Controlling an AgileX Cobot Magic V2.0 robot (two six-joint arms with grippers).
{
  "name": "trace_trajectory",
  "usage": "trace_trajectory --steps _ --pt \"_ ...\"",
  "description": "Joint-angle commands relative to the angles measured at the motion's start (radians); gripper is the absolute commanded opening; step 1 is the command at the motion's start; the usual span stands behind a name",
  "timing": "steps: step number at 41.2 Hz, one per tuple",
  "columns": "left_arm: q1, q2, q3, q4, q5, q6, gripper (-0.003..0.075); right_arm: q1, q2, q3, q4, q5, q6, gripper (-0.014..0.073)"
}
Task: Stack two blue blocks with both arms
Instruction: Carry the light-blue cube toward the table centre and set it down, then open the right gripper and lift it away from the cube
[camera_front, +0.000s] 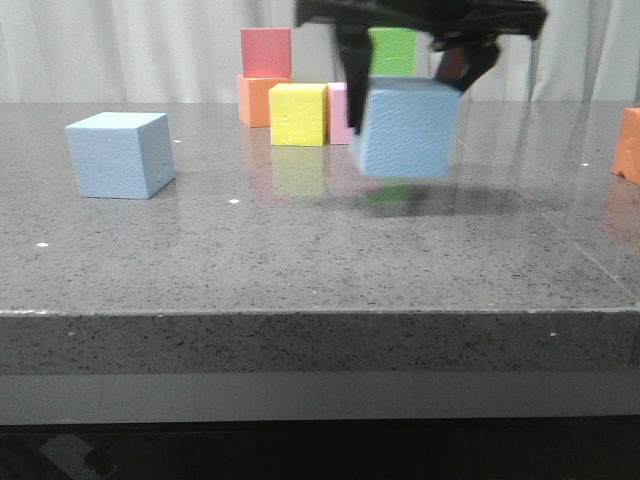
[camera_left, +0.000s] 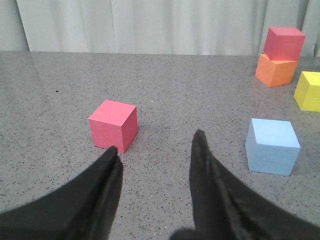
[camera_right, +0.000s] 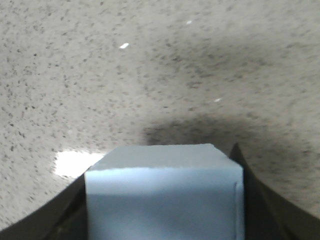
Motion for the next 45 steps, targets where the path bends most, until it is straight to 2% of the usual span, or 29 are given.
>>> trace_trajectory --steps 1,7,21,24,29,33,41,45 --pt "-0.001 0.015 -0.026 0.002 -0.077 -0.007 0.0311 0.039 0.002 -0.084 -0.076 0.001 0.096 0.0414" --pt "-0.001 0.015 -0.026 0.002 -0.077 -0.007 0.0311 0.055 0.067 -0.146 -0.075 0.006 0.123 0.0414" --pt "-0.001 0.015 -0.026 0.002 -0.075 -0.007 0.0311 0.054 0.082 -0.148 -0.075 -0.016 0.122 0.0421" --pt "-0.001 0.015 -0.026 0.002 -0.075 -0.007 0.0311 0.054 0.082 -0.148 -0.075 -0.023 0.122 0.0453" --pt "-0.001 0.015 -0.026 0.002 -0.075 -0.007 0.0311 0.054 0.082 -0.148 -0.074 -0.043 0.122 0.0570" --pt "-0.001 0.015 -0.026 0.002 -0.075 -0.007 0.0311 0.054 0.082 -0.152 -0.070 -0.055 0.123 0.0610" --pt "-0.001 0.015 -0.026 0.002 -0.075 -0.007 0.0311 0.054 0.074 -0.229 -0.069 0.051 0.110 0.0602" --pt "-0.001 0.015 -0.026 0.002 -0.075 -0.007 0.0311 0.054 0.054 -0.281 -0.069 0.137 0.016 0.0602"
